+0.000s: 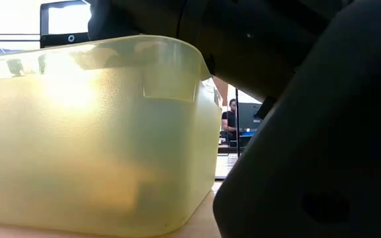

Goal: Pick & Place Office Desk Supplies
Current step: Put the large yellow crayon box into the yellow bin

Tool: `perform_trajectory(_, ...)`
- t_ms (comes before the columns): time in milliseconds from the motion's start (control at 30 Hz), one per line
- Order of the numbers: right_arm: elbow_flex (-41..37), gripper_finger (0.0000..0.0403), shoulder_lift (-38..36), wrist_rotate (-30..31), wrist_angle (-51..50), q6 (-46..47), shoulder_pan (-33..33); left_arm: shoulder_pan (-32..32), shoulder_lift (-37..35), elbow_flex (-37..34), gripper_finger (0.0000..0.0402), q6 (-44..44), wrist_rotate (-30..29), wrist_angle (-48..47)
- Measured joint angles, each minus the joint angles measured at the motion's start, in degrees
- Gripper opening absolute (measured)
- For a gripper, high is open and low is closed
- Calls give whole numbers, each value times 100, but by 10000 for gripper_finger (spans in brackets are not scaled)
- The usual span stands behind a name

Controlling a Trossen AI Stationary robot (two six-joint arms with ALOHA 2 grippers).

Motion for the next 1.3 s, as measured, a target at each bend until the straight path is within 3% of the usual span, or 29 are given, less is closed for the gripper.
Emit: perform_trajectory(1300,-30,63,11,345,160,-819,-317,99,0,-4,194,6,32,-15)
